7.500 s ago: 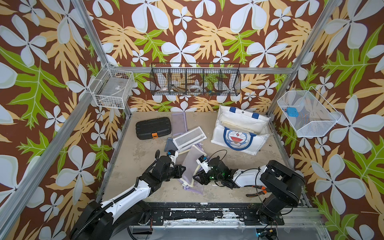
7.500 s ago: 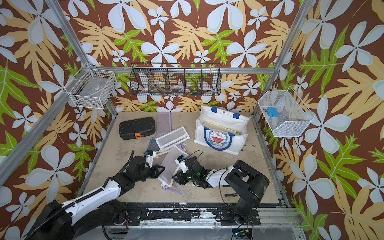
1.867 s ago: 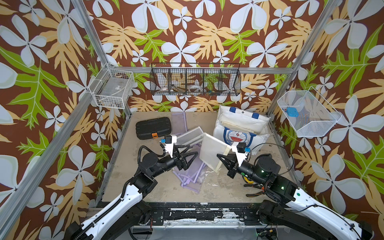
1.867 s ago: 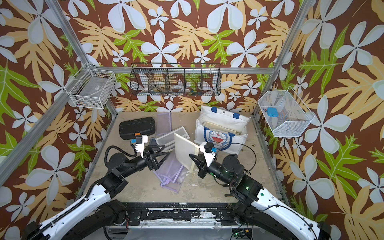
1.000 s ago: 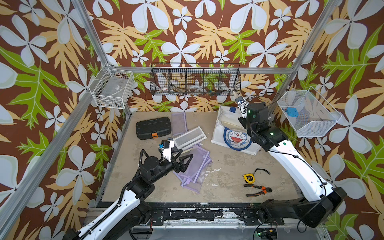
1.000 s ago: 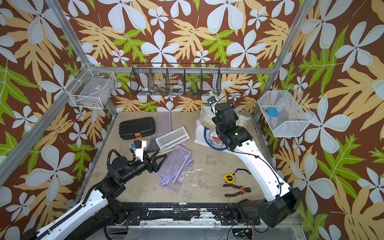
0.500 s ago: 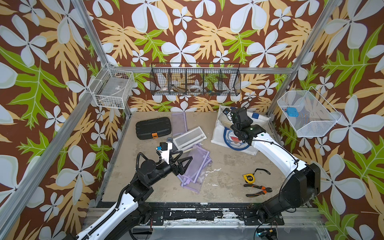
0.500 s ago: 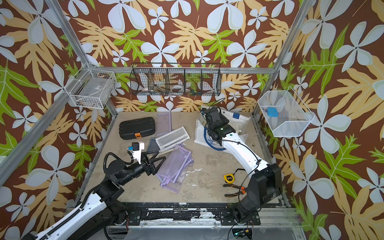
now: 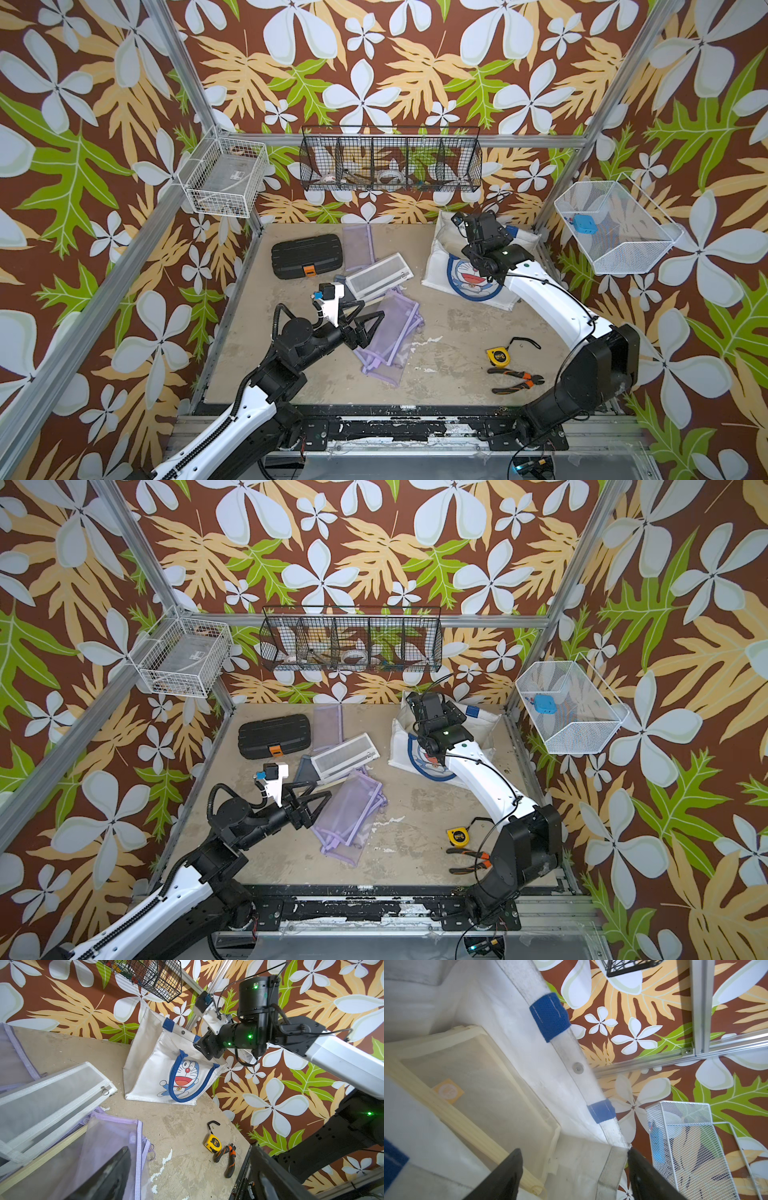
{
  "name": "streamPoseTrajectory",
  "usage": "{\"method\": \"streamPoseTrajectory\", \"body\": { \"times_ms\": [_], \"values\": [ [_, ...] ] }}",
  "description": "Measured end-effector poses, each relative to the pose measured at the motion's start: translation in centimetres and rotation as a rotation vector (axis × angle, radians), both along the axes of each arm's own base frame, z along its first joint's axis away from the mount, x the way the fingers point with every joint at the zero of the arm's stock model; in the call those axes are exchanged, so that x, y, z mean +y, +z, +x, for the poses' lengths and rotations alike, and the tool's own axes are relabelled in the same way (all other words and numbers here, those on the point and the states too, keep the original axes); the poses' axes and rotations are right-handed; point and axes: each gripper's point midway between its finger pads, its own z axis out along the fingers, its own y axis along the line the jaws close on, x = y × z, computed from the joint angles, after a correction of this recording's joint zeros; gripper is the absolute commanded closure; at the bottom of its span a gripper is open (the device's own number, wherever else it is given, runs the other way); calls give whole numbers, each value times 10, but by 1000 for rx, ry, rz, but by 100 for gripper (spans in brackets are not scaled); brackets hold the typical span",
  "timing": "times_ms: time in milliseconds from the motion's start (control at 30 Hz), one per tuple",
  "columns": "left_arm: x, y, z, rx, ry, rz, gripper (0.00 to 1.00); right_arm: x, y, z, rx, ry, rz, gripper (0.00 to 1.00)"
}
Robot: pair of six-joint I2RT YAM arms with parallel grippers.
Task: Put the pencil pouch into the canvas bag
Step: Place the pencil case in the canvas bag, then pick up the pencil case from the pencil case.
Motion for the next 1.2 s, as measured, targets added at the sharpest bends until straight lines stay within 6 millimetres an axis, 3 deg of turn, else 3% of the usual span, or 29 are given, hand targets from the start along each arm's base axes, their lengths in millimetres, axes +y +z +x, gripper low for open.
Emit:
{"method": "streamPoseTrajectory", "body": {
  "times_ms": [100,200,333,400,500,667,767,900,1200],
  "values": [
    [1,-9,12,45,47,52,11,11,26,-8,-56,11,53,14],
    [0,-29,23,116,71,128,12,44,49,-26,-107,99,159,14],
    [-2,-63,32,223,87,220,16,75,47,-62,-102,249,387,14],
    [0,-77,35,266,97,251,17,86,29,-82,-62,312,511,16],
    [5,-99,44,330,124,291,18,109,-14,-118,54,413,700,17],
    [10,-140,53,444,136,339,16,133,-103,-176,259,464,986,17],
    [7,-162,55,497,123,370,17,147,-146,-201,380,459,1081,19],
    [6,-179,57,541,116,402,19,174,-163,-207,437,491,1098,22],
    [6,-210,58,598,110,466,23,201,-202,-182,458,452,1099,33]
  ]
}}
